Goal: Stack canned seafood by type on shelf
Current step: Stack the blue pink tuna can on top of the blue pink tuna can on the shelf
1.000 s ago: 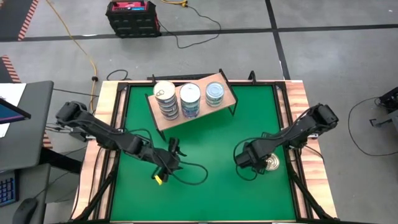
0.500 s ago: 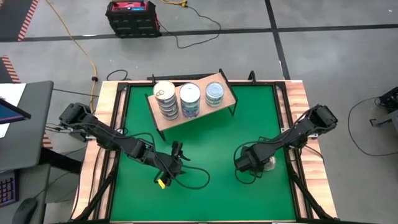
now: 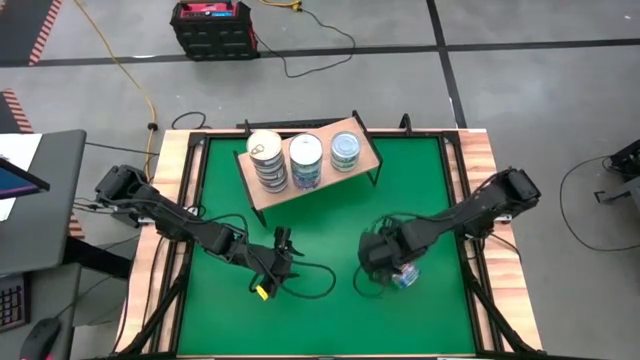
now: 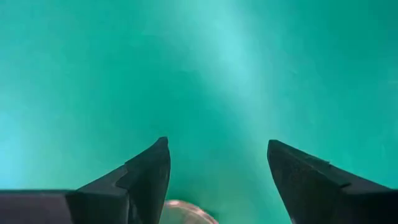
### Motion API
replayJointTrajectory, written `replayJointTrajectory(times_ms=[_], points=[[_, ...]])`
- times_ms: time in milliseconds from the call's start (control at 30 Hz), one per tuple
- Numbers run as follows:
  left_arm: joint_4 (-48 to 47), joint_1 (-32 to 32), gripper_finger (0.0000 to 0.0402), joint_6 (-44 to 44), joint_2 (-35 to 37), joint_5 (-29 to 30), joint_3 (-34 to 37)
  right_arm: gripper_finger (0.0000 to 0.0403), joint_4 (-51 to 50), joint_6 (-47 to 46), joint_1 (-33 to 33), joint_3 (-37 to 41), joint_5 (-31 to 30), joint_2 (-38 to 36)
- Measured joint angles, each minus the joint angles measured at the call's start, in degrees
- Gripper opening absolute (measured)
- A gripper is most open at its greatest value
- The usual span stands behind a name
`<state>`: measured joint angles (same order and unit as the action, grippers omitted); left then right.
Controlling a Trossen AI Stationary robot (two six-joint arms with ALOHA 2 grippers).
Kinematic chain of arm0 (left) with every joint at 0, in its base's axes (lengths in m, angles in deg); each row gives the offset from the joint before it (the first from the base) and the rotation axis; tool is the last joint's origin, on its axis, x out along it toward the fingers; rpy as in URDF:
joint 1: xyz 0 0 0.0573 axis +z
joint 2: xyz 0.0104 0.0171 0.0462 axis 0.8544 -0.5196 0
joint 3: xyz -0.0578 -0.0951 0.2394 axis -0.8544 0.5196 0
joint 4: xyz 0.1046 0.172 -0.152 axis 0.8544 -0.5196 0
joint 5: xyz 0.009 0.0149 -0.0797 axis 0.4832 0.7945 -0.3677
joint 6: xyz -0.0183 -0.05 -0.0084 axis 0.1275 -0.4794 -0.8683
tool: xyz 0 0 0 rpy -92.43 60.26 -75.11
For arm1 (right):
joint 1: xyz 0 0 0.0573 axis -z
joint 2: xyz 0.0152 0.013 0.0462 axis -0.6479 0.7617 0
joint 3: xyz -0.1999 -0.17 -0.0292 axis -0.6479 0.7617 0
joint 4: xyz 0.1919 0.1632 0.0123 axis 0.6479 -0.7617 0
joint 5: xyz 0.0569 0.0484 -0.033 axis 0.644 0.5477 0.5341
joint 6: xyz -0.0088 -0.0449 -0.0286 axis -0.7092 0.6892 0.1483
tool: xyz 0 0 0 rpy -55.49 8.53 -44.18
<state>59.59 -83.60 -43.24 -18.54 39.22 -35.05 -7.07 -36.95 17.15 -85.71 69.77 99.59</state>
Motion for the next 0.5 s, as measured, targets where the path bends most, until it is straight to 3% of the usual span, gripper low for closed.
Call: replayJointTrajectory(times_ms=[100,267,500], points=[[-0.74,-0.95,0.0237,-2.17,0.02,-2.79,0.0,0.0291,-0.55,8.45,-5.0,-4.22,0.18,-0.09],[-1.78,-2.09,0.0237,-4.81,0.04,0.3,0.0,0.0291,-0.63,22.15,-13.32,-5.74,-3.08,1.9],[-1.92,-2.04,0.0237,-7.5,0.04,2.07,0.0,0.032,-6.62,20.9,-13.17,-5.81,-0.5,1.81]])
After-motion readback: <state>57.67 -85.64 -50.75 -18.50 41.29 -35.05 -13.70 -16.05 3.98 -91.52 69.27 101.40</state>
